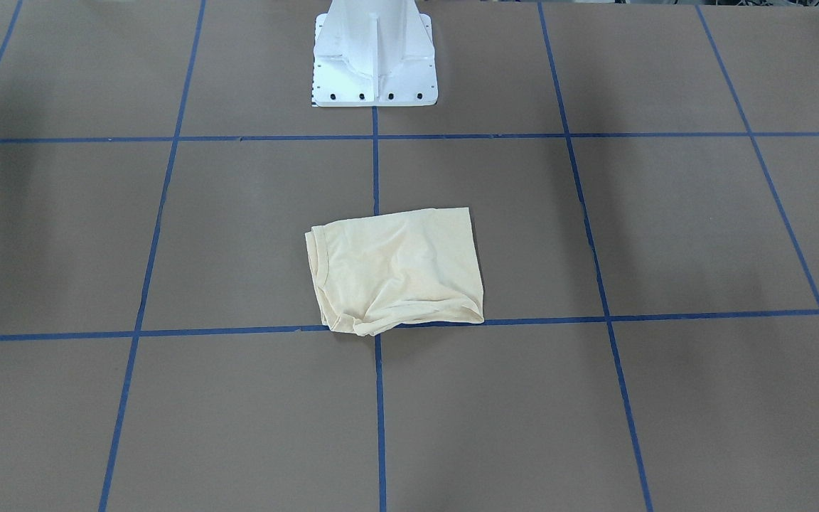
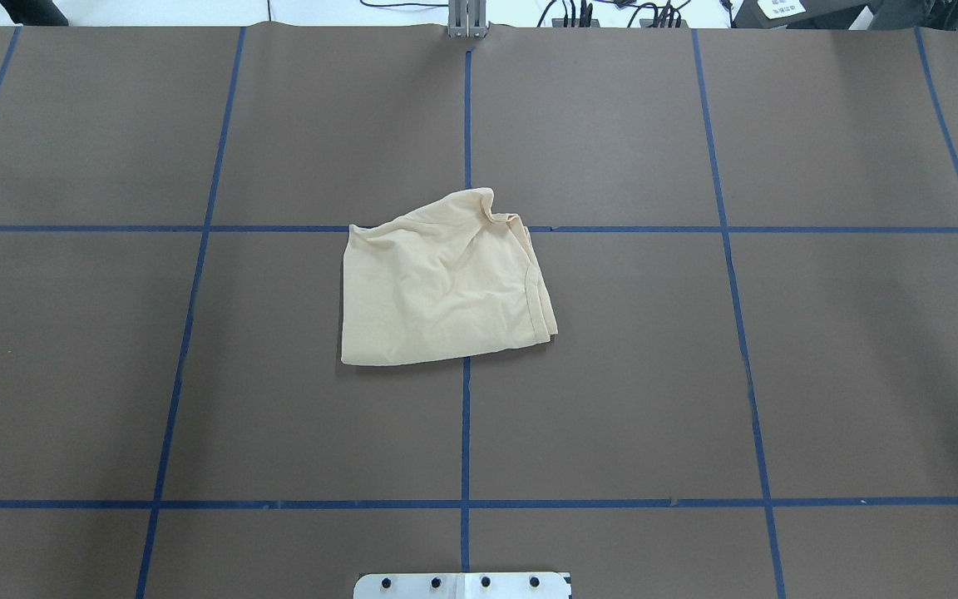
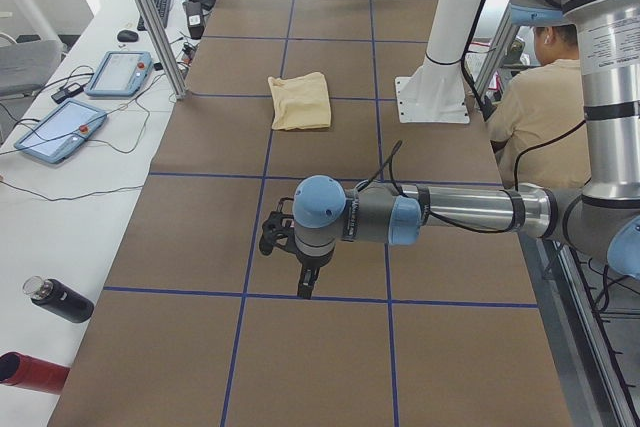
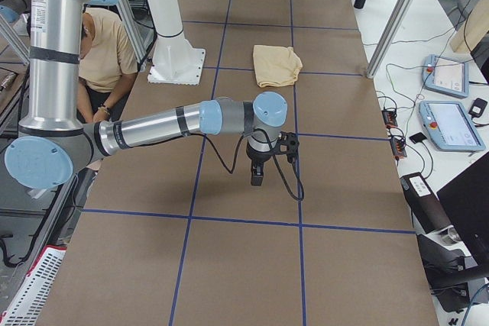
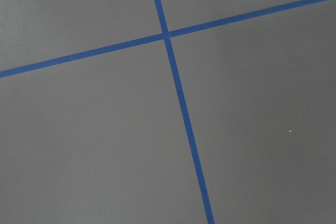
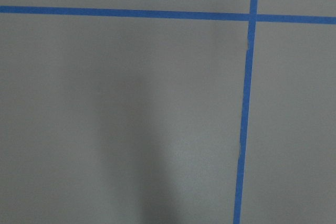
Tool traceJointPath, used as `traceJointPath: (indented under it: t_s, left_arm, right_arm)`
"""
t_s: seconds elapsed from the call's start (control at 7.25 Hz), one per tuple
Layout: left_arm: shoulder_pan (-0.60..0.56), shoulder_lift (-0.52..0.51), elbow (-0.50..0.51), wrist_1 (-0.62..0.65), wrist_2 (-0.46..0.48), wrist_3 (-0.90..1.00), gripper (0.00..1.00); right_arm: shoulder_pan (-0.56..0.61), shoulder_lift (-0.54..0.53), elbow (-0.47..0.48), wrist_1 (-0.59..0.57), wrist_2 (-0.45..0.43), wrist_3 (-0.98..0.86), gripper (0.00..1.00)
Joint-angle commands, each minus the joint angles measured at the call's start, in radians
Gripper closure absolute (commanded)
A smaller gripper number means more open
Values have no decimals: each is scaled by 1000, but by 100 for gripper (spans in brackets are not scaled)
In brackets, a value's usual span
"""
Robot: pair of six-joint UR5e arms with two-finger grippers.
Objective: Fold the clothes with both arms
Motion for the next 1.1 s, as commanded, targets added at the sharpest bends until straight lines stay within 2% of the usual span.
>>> traceJointPath:
  t_s: [0.0, 0.28, 0.96]
  left_arm:
    - [15, 9, 5, -8, 1, -27, 0]
    - [12, 8, 56, -6, -5, -36, 0]
    - [8, -5, 21, -35, 5, -31, 0]
  right_arm:
    - [0, -1, 0, 0, 0, 1, 0]
    - [0, 1, -2, 0, 0, 1, 0]
    - [0, 3, 0, 0, 0, 1, 0]
